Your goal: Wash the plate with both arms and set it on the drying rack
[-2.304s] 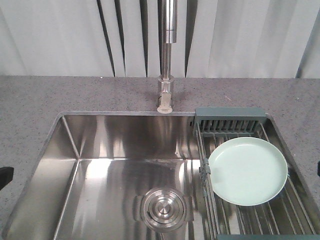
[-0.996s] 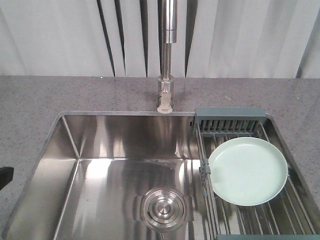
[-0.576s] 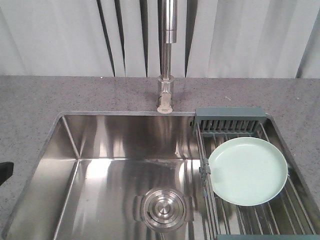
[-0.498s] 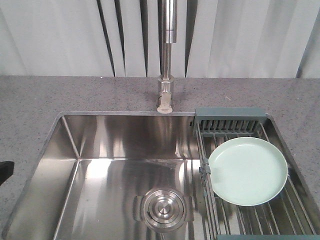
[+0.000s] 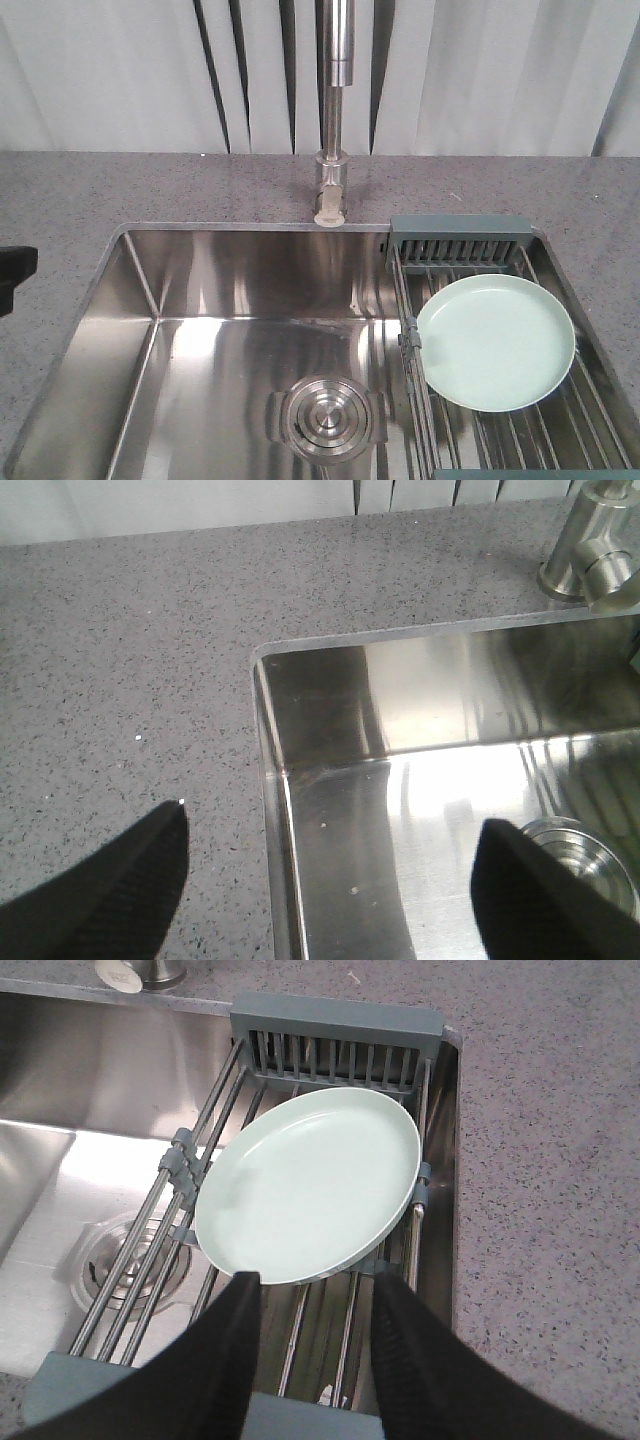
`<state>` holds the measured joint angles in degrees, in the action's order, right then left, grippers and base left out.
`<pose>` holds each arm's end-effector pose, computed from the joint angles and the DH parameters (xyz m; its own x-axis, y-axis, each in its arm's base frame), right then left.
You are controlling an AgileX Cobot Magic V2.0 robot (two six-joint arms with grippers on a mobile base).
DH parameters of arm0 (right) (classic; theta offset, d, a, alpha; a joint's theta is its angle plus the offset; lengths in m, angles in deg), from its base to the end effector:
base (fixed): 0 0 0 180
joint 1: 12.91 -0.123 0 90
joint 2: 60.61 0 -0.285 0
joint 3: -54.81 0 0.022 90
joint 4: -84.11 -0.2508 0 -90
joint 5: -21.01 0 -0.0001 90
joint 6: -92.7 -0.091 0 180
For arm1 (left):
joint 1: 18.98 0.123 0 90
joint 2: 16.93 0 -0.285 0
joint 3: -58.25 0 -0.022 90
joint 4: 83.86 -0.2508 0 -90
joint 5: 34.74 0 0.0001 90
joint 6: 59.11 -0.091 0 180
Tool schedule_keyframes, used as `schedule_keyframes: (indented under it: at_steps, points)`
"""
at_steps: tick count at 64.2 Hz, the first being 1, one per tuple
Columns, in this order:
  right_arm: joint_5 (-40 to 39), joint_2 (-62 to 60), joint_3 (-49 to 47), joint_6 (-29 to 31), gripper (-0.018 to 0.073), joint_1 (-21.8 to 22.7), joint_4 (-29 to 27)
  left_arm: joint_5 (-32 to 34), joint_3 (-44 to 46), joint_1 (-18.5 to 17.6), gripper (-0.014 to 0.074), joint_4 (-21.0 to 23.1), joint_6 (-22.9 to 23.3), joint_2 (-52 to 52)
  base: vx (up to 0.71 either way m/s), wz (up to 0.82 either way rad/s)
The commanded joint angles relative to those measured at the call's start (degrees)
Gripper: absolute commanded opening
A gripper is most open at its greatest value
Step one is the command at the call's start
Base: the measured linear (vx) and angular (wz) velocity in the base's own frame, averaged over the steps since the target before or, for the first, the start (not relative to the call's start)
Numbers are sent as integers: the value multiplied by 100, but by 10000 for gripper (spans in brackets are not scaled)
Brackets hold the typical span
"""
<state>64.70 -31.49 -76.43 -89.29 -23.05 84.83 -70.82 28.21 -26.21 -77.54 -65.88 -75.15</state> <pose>0.0682 0.0114 0.2881 -0.5195 -0.0669 -0.8519 -0.1555 0.9877 0.0173 0.1729 -0.0279 0.3438 -0.5518 0.0991 -0.8280 0.1948 0.9808 -0.0125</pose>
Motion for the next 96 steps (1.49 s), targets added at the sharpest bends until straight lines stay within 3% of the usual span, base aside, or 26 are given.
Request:
schedule_keyframes:
  at_steps: [1,19,39,45,51,60,71,81,90,96]
  points:
    - [-362,43,-143,47,277,-11,40,217,522,5,494,61,44,-323,0,0]
    - [-362,43,-143,47,277,-11,40,176,1335,5,326,61,44,-1293,0,0]
    - [-362,43,-143,47,277,-11,40,124,1875,5,-10,61,11,-2119,0,0]
    - [-362,43,-143,47,277,-11,40,57,2059,5,-8,131,-146,-2393,0,0]
    - [-362,43,-143,47,277,-11,40,-162,2352,5,-8,512,-537,-2706,0,0]
    - [-362,43,-143,47,277,-11,40,-504,2865,5,-8,1691,-1784,-3226,0,0]
    - [-362,43,-143,47,277,-11,40,-769,3195,5,-8,3684,-4341,-3797,0,0]
    - [-362,43,-143,47,277,-11,40,-1013,3208,-2,-8,5206,-6099,-4184,0,0]
    - [-362,43,-143,47,277,-11,40,-1249,3208,-54,-8,6006,-7278,-4488,0,0]
    - [-362,43,-143,47,277,-11,40,-1273,3208,-191,-8,6218,-7900,-4660,0,0]
